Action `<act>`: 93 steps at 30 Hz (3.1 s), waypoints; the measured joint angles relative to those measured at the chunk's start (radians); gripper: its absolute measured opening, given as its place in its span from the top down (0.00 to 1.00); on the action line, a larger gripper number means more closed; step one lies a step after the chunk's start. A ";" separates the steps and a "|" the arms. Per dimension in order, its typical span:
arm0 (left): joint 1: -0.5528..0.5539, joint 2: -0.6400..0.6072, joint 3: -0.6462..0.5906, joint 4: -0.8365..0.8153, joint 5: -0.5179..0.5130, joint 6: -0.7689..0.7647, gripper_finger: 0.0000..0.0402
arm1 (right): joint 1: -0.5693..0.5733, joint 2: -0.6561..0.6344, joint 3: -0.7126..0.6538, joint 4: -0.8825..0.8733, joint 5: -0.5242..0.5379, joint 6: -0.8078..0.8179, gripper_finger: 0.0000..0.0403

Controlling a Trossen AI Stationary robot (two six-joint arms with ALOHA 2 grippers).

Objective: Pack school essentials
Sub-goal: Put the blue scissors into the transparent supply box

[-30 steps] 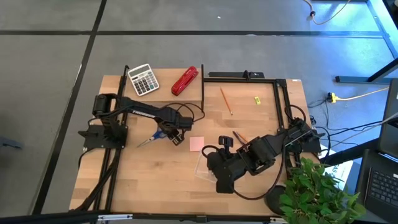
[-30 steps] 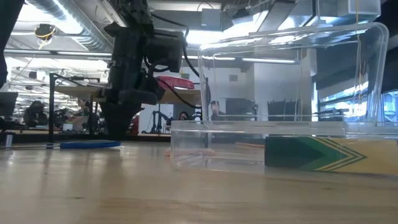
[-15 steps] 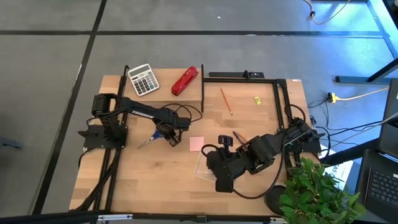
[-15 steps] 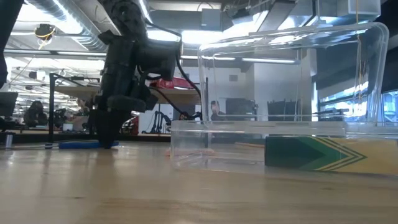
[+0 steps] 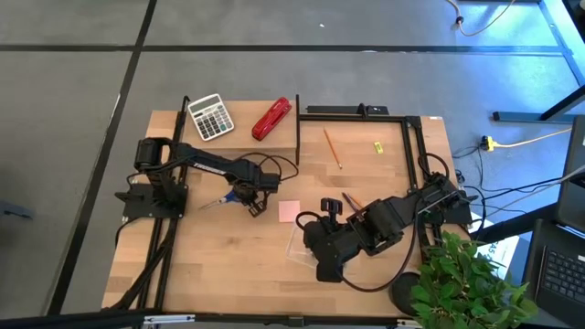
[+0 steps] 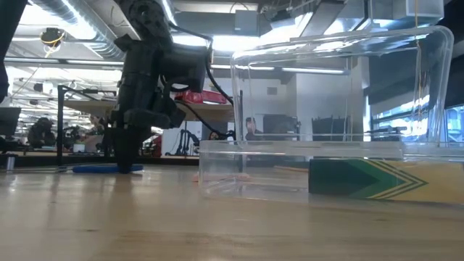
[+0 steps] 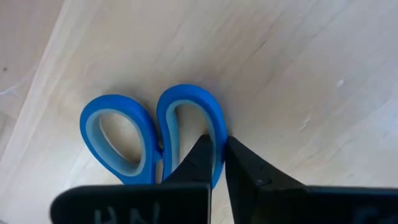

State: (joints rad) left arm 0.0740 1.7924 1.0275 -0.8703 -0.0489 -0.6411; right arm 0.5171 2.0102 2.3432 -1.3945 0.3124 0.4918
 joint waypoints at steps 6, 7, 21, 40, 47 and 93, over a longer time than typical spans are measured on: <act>-0.025 -0.004 -0.002 0.001 -0.016 0.004 0.98 | 0.000 0.000 0.000 0.000 -0.001 0.000 0.64; -0.034 -0.005 -0.002 0.001 -0.022 0.003 0.99 | 0.000 0.000 0.000 0.000 -0.001 0.000 0.64; -0.244 -0.076 -0.003 0.004 0.022 -0.097 0.99 | 0.035 0.000 0.000 -0.001 -0.004 0.029 0.64; -0.549 -0.218 -0.002 0.140 0.041 -0.274 0.99 | 0.063 0.000 0.000 0.016 0.017 0.076 0.64; -0.604 -0.218 -0.002 0.255 0.036 -0.226 0.98 | 0.062 0.000 0.000 0.032 0.000 0.074 0.64; -0.550 -0.218 0.170 0.451 0.041 0.198 0.98 | 0.143 -0.041 -0.105 -0.177 0.053 0.451 0.64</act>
State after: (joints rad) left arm -0.4759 1.5742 1.1973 -0.4196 -0.0078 -0.4433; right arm 0.6605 1.9696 2.2383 -1.5715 0.3649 0.9427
